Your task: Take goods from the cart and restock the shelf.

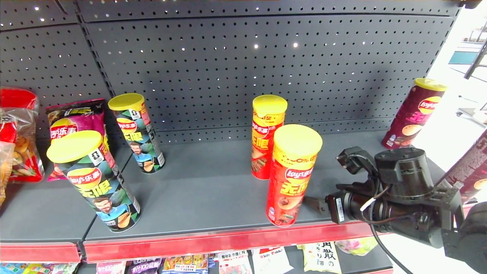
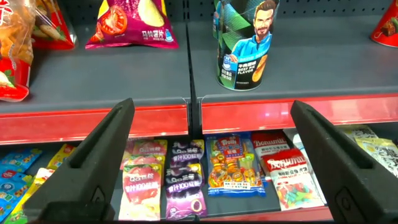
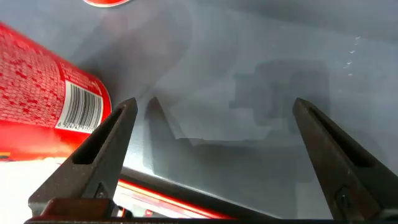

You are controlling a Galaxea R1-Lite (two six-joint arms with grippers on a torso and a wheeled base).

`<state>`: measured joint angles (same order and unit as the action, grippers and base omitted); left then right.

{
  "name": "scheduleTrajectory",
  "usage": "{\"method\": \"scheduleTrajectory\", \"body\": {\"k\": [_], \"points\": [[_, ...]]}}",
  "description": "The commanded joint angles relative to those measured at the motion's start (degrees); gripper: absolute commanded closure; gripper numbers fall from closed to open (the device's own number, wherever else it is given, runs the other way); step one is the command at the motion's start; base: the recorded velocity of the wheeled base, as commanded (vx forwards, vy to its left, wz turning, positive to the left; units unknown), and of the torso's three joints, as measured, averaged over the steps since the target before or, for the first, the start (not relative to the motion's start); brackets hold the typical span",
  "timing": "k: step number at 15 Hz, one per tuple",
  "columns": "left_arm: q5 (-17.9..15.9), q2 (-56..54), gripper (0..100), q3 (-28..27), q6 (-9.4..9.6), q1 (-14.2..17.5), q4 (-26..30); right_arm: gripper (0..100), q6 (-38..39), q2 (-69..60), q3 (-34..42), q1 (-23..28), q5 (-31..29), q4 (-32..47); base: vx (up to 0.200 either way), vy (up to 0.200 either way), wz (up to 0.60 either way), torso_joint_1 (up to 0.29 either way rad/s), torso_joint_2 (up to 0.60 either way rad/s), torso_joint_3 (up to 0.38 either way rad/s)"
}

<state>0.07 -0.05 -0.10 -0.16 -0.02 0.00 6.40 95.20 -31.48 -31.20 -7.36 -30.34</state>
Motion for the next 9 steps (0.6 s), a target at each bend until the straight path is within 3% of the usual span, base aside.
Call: {"method": "scheduleTrajectory", "body": {"k": [1, 9], "points": [[0.0, 0.0, 0, 0.0, -0.02, 0.0, 0.0, 0, -0.1, 0.7, -0.4, -1.1, 0.0, 0.0, 0.0, 0.0, 0.0, 0.0, 0.0, 0.0], [0.0, 0.0, 0, 0.0, -0.02, 0.0, 0.0, 0, -0.2, 1.2, -0.3, -4.7, -2.4, -0.7, 0.0, 0.0, 0.0, 0.0, 0.0, 0.0]]}}
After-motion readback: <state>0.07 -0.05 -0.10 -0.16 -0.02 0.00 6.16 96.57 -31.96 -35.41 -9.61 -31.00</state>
